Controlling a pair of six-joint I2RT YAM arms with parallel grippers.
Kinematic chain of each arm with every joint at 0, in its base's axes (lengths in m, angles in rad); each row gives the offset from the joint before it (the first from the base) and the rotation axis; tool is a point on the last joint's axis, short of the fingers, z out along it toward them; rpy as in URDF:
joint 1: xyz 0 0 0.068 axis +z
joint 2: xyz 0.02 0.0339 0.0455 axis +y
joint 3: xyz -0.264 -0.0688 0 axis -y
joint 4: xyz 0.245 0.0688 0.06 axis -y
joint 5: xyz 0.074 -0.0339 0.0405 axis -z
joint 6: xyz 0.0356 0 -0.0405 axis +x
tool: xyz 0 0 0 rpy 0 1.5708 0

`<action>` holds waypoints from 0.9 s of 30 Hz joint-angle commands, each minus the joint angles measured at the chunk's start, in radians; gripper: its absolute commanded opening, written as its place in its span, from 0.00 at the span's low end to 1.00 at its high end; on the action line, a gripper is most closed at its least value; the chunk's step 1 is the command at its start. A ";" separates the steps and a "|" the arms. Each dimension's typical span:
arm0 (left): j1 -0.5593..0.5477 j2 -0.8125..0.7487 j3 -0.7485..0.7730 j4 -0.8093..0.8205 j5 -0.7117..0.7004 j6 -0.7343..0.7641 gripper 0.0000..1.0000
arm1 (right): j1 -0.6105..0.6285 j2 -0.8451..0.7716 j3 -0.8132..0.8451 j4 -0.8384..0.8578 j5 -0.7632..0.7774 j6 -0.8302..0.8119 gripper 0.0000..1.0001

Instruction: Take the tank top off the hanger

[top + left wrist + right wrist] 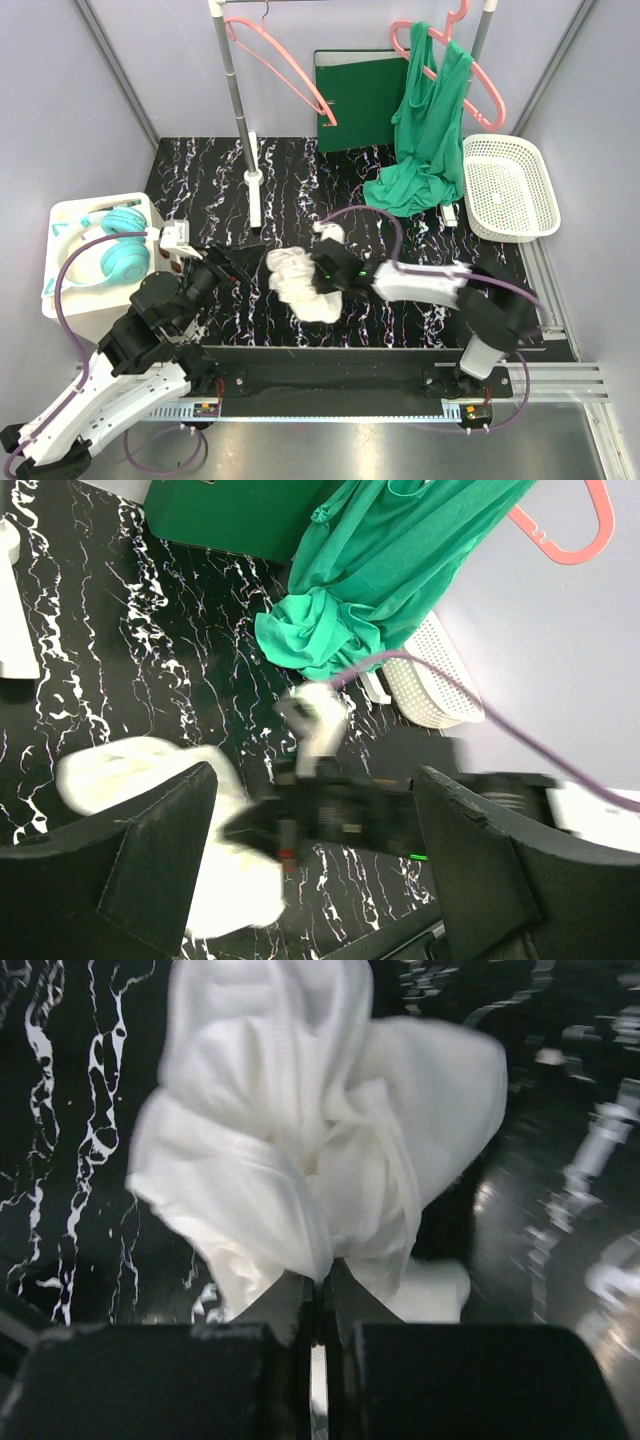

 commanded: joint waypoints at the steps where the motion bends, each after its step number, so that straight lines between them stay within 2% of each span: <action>1: 0.000 -0.011 -0.002 0.019 -0.011 0.014 0.83 | -0.003 -0.331 -0.150 -0.007 0.241 0.006 0.00; 5: -0.002 -0.005 0.002 0.022 -0.015 0.019 0.83 | -0.113 -0.617 -0.223 -0.150 0.319 0.012 0.00; 10: 0.000 0.015 0.007 0.035 0.003 0.017 0.83 | -0.336 -0.807 -0.235 -0.269 0.324 -0.062 0.00; 11: 0.000 0.020 0.009 0.038 0.008 0.017 0.83 | -0.414 -0.816 -0.211 -0.283 0.321 -0.072 0.00; 14: -0.002 0.034 0.015 0.038 0.021 0.016 0.83 | -0.520 -0.815 -0.155 -0.313 0.338 -0.099 0.00; 15: 0.000 0.038 0.018 0.038 0.026 0.014 0.83 | -0.592 -0.807 -0.140 -0.316 0.339 -0.104 0.00; 17: 0.000 0.040 0.019 0.038 0.034 0.014 0.83 | -0.673 -0.781 -0.093 -0.315 0.289 -0.115 0.00; 18: -0.002 0.040 0.019 0.040 0.038 0.014 0.83 | -0.757 -0.770 -0.074 -0.312 0.266 -0.116 0.00; 21: 0.000 0.043 0.019 0.040 0.055 0.013 0.83 | -0.836 -0.718 0.003 -0.286 0.254 -0.136 0.00; 24: 0.000 0.046 0.015 0.040 0.078 0.008 0.83 | -0.975 -0.654 0.086 -0.242 0.226 -0.144 0.00; 27: 0.000 0.045 0.009 0.040 0.103 0.002 0.83 | -1.069 -0.585 0.141 -0.174 0.148 -0.142 0.00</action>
